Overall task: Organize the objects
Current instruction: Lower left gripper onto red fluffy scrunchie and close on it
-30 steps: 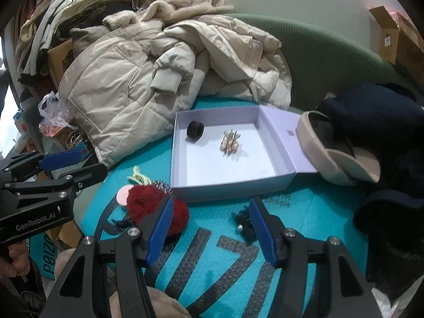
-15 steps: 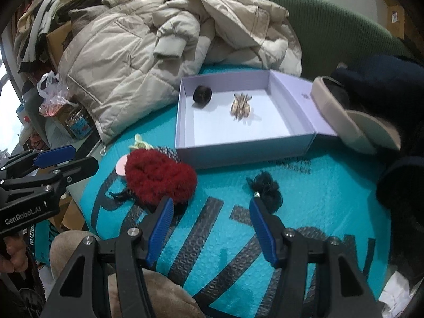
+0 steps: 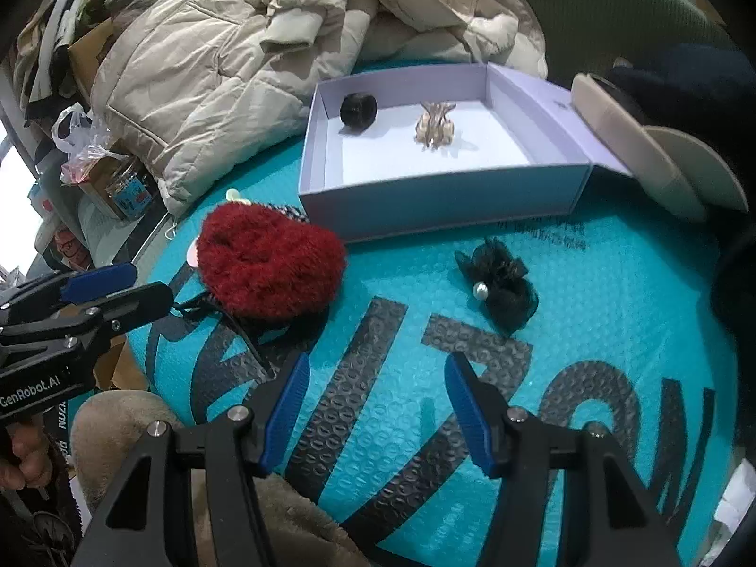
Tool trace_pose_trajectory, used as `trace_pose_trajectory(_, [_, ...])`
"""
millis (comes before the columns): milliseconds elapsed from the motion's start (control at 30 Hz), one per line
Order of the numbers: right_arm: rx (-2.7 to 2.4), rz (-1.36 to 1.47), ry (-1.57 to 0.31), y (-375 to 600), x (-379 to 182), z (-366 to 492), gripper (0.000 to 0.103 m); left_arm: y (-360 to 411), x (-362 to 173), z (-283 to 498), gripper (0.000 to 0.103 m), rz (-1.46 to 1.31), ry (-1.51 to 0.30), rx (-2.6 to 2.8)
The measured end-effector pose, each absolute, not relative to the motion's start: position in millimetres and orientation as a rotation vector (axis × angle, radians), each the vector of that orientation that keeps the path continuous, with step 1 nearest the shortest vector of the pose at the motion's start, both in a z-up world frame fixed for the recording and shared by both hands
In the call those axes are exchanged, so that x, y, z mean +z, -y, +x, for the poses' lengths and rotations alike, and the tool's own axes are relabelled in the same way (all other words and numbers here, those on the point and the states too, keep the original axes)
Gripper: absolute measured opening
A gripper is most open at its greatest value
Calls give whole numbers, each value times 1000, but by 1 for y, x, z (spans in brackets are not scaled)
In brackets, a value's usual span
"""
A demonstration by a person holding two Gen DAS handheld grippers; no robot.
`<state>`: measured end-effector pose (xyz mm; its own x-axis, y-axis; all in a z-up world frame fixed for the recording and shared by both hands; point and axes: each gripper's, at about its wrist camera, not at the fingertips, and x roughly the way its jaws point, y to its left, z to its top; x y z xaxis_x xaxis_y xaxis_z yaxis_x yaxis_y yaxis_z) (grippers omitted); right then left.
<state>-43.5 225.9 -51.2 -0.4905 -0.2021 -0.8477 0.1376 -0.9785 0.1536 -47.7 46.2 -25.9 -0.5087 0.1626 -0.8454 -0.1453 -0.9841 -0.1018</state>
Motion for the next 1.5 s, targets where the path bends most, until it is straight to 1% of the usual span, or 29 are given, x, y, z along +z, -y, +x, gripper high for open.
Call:
trace_pose_trajectory(133, [-2542, 1484, 133, -231, -59, -47, 60, -44, -37, -54, 55, -1457, 98, 2525])
trace_pose_trajectory(233, [-2548, 1502, 125, -232, -61, -49, 60, -46, -43, -59, 55, -1476, 101, 2510])
trace_pose_trajectory(300, [-2552, 1497, 120, -232, -61, -50, 62, -47, -47, -65, 58, -1489, 90, 2507])
trace_pose_trajectory(367, [-2561, 1492, 109, -231, -60, -51, 68, -48, -49, -69, 65, -1493, 80, 2508])
trace_pose_trajectory(433, [-2569, 1486, 96, -231, -60, -52, 70, -49, -51, -74, 67, -1491, 72, 2507])
trace_pose_trajectory(500, [-2576, 1484, 90, -233, -60, -55, 72, -52, -53, -79, 74, -1495, 65, 2494])
trace_pose_trajectory(533, [-2580, 1485, 91, -234, -61, -55, 74, -54, -54, -81, 80, -1498, 61, 2489])
trace_pose_trajectory(567, [-2585, 1486, 92, -235, -62, -56, 74, -56, -56, -84, 84, -1505, 54, 2483])
trace_pose_trajectory(700, [-2606, 1480, 95, -242, -66, -61, 76, -67, -62, -95, 85, -1516, 9, 2456])
trace_pose_trajectory(900, [-2642, 1481, 89, -252, -73, -68, 77, -81, -76, -110, 92, -1543, -27, 2411])
trace_pose_trajectory(1167, [-2696, 1470, 14, -254, -80, -79, 77, -94, -88, -128, 94, -1546, -14, 2371])
trace_pose_trajectory(1267, [-2694, 1461, 36, -259, -83, -83, 77, -102, -88, -137, 96, -1535, -43, 2368])
trace_pose_trajectory(1400, [-2706, 1461, 1, -258, -89, -88, 77, -114, -90, -144, 96, -1505, -91, 2365])
trace_pose_trajectory(1500, [-2707, 1447, -1, -258, -94, -91, 77, -118, -92, -146, 99, -1493, -107, 2379])
